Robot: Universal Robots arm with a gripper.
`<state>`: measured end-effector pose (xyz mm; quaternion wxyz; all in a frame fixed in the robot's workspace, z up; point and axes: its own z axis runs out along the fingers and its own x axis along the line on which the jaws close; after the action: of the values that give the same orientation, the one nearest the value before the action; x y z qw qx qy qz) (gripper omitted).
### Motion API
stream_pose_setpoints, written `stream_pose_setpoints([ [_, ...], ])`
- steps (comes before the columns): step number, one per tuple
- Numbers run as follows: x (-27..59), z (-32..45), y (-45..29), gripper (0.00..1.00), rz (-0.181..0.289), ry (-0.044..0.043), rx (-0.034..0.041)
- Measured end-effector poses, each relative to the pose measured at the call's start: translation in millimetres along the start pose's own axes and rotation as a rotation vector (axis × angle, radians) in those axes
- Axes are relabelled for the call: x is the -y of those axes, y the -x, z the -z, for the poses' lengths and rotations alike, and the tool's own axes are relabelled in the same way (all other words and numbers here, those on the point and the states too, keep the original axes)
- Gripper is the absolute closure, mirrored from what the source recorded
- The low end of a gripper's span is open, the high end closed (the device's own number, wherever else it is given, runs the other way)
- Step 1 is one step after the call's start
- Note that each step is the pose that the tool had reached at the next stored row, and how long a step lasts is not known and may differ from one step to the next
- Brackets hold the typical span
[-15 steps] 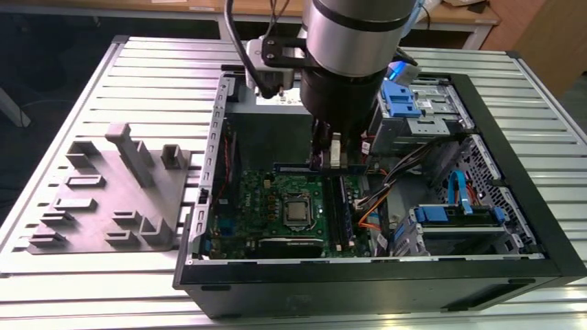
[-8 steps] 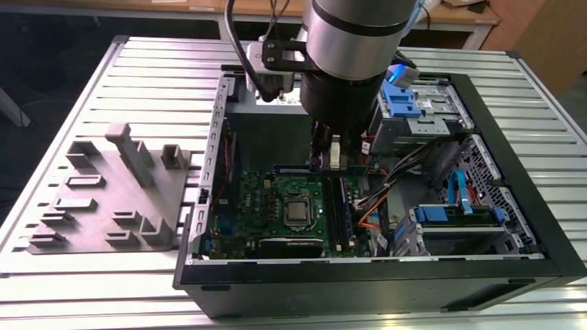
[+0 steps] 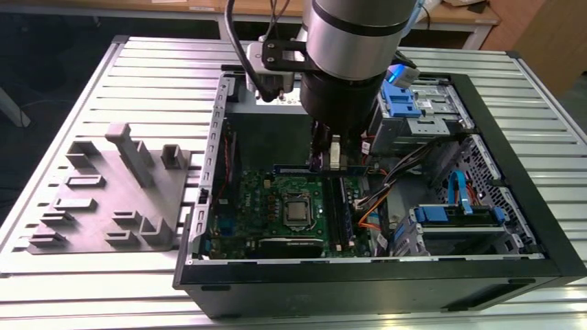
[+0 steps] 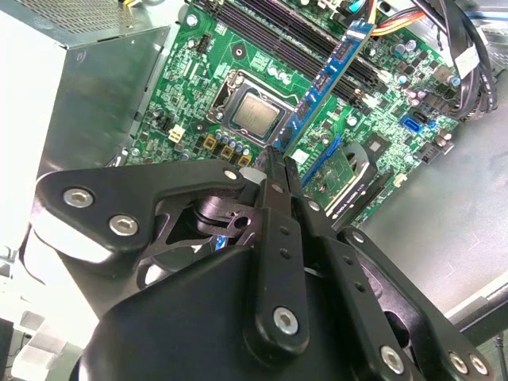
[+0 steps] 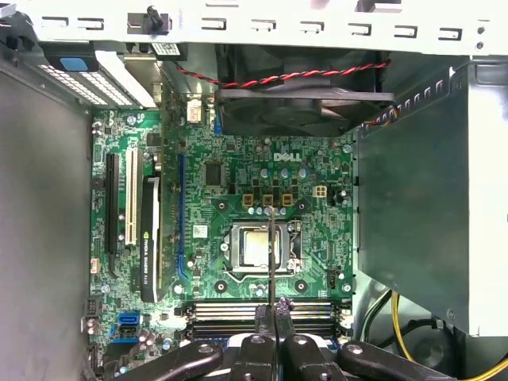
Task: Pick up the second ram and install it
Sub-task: 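Insert the second ram into the second slot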
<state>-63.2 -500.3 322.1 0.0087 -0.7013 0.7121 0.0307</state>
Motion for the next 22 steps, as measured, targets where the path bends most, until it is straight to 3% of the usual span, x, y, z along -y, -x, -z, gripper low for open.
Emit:
stream_pose_setpoints([
  [4, 0.1, -0.2, 0.0, 0.91, -0.017, -0.0010, 0.0006],
  [22, 0.1, -1.3, -0.1, 0.91, -0.305, -0.0169, 0.0097],
])
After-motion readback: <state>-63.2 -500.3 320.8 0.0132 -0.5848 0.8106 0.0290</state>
